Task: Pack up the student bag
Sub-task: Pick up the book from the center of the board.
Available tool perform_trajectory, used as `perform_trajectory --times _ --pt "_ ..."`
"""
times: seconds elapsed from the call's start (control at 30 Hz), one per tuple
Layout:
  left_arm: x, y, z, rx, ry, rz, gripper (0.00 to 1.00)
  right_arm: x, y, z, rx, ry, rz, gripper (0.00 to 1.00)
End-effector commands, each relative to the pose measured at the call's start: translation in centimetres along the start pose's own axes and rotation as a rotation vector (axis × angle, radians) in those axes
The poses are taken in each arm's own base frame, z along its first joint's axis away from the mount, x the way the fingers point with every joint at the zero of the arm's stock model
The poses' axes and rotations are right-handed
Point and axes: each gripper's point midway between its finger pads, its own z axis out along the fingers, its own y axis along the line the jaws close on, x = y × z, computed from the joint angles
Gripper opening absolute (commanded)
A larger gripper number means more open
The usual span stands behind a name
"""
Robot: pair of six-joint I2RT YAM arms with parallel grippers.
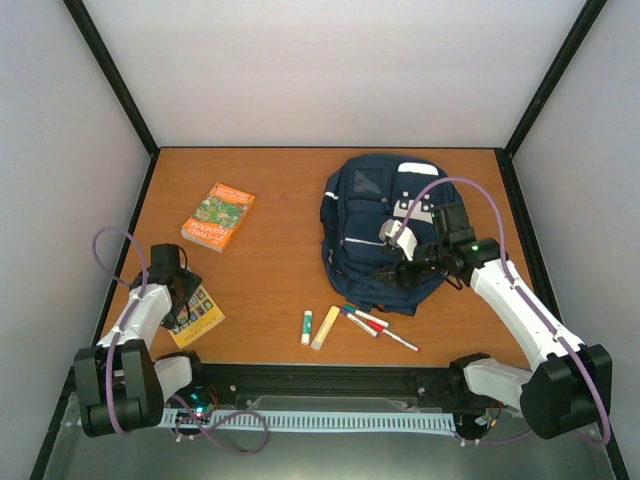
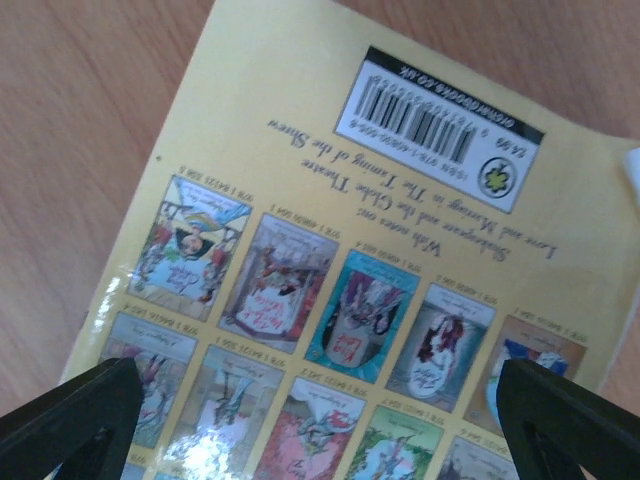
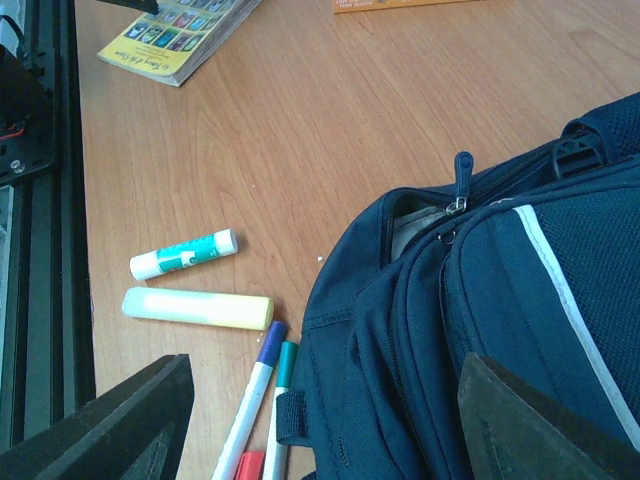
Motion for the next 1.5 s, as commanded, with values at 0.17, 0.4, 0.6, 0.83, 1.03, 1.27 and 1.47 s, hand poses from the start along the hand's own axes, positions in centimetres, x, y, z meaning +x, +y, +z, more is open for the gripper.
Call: perform_trajectory --times 0.17,0.4,0.6,0.83,1.03,1.27,1.47 --pt "1.9 -3.5 1.0 0.186 0.100 0.030 0.99 0.2 0.1 0.2 -0.007 0.000 -0.019 0.77" --pt "4.3 -5.5 0.9 0.235 0.171 0.124 0.97 0.3 0.1 0.3 -0.019 0.003 -0.013 0.77" --pt "0.0 -4.7 -2.7 0.202 -0.048 0.141 1.00 0.4 0.2 0.4 -0.024 0.002 -0.017 0.78" --pt "-2.3 -3.4 -2.8 0.126 -0.070 0.116 1.00 0.3 0.4 0.3 -0.028 -0.001 -0.023 0.78" --pt "-1.8 -3.3 -0.5 0.086 -0.010 0.057 1.00 0.0 0.6 0.0 -0.021 -0.007 -0.031 0.78" --pt "-2.1 -4.5 0.6 0.091 0.004 0.054 1.00 0.3 0.5 0.1 -0.013 0.003 -0.033 0.78" --pt "-0.4 -6.5 1.9 0.152 0.084 0.059 1.00 0.6 0.3 0.3 -0.016 0.013 -0.024 0.78"
